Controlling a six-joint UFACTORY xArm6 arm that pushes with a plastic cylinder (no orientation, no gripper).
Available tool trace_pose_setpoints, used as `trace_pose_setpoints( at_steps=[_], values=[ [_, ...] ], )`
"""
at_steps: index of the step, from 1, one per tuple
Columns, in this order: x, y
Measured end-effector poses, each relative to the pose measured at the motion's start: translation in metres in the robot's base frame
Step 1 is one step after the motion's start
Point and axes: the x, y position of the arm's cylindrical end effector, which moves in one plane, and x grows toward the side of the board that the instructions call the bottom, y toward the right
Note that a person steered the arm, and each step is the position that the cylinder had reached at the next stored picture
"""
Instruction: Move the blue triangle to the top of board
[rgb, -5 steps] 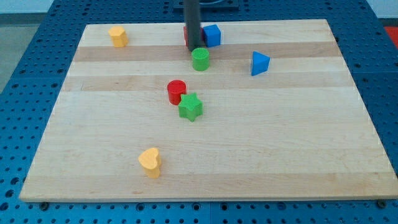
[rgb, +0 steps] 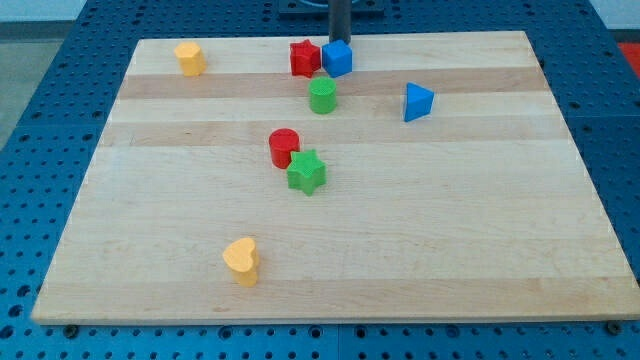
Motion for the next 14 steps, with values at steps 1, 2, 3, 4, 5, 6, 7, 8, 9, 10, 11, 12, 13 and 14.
trace_pose_setpoints(
  at_steps=[1,2,3,4,5,6,7,8,9,10,11,12,13,14],
  values=[
    [0.043,0.018],
    [0.060,0.031],
    [0.052,0.037],
    [0.043,0.034],
    [0.040,0.025],
    [0.036,-0.007],
    [0.067,-0.013],
    [0.087,0.007],
    [0.112,0.008],
    [0.135,0.051],
    [0.138,0.109],
    [0.141,0.141],
    [0.167,0.154],
    [0.144,0.163]
  ],
)
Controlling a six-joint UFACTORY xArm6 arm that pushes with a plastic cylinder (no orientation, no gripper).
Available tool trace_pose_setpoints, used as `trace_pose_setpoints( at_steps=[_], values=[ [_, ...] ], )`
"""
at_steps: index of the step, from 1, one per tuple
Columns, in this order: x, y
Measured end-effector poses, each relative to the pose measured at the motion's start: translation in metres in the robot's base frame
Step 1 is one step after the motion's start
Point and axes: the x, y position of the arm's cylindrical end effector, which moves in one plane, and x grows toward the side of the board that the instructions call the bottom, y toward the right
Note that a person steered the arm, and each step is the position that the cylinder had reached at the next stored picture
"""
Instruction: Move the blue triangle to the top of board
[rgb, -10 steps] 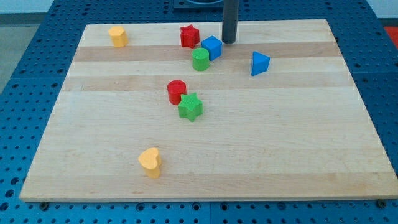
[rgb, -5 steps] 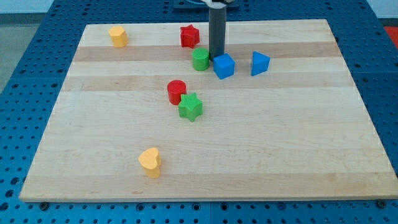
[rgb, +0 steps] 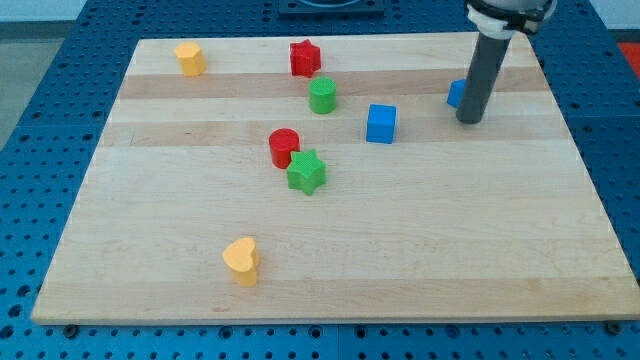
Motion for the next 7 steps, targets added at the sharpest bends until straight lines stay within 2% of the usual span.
trace_pose_setpoints(
  at_steps=[3,6,7],
  values=[
    [-0.082,0.012],
    [-0.085,-0.003],
    [-0.070,-0.044]
  ],
)
